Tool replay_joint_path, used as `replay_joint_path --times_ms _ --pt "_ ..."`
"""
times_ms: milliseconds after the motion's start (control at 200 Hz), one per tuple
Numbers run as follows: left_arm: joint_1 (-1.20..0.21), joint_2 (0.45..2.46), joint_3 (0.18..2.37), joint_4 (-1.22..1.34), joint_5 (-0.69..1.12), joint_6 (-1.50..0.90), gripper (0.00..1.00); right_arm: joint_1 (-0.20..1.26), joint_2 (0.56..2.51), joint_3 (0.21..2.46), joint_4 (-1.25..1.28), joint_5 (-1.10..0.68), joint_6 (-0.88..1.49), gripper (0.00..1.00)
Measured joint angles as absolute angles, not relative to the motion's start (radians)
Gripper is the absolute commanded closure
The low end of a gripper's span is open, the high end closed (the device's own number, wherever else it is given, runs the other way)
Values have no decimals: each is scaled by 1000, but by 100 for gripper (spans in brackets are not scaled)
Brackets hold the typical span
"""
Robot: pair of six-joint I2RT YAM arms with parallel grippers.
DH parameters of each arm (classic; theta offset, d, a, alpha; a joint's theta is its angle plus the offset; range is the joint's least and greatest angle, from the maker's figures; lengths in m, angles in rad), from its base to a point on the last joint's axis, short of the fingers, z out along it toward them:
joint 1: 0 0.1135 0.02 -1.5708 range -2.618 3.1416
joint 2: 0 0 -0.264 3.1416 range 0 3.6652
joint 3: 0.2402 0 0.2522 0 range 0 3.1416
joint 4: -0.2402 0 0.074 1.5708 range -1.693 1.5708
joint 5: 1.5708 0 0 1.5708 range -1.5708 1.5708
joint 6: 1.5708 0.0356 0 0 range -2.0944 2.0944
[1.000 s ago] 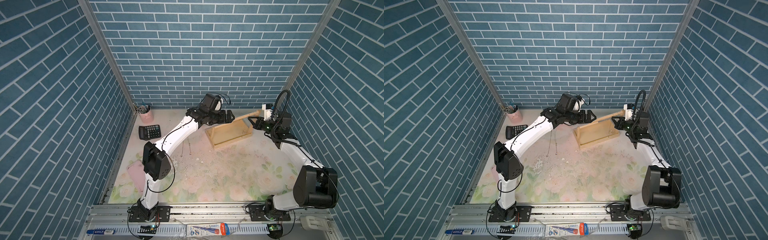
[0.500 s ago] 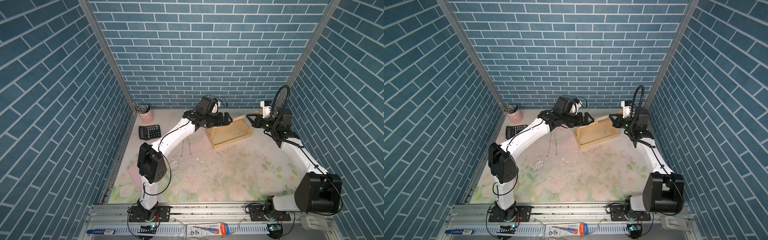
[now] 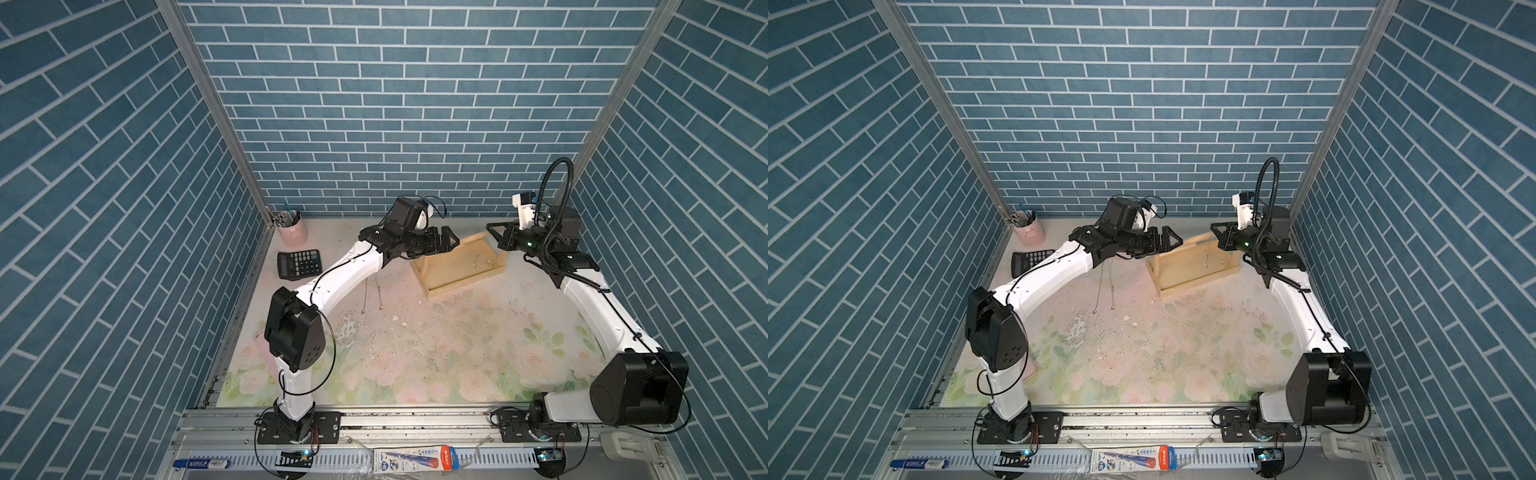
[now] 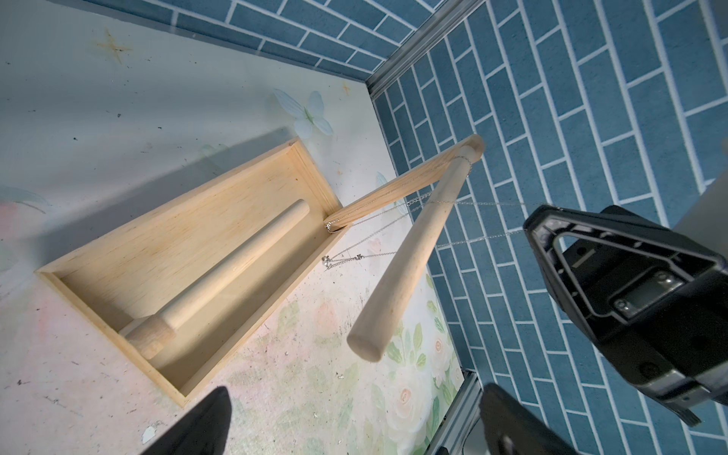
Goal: Take the necklace off the jewelry display stand
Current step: Take off the necklace from the stand.
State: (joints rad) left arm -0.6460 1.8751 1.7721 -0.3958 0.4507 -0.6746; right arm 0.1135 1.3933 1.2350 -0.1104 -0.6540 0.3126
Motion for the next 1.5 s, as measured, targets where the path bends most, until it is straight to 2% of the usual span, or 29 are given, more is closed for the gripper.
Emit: replay_joint_path --times_ms 235,915,1500 --pt "-633 1816 1713 -329 469 -686 1 156 1393 1293 -158 -633 290 100" --pt "-580 1710 1359 16 561 -825 1 262 1404 1356 -253 -587 253 100" --pt "-563 1666 1243 197 606 -838 1 349 1416 1471 -290 -567 230 100"
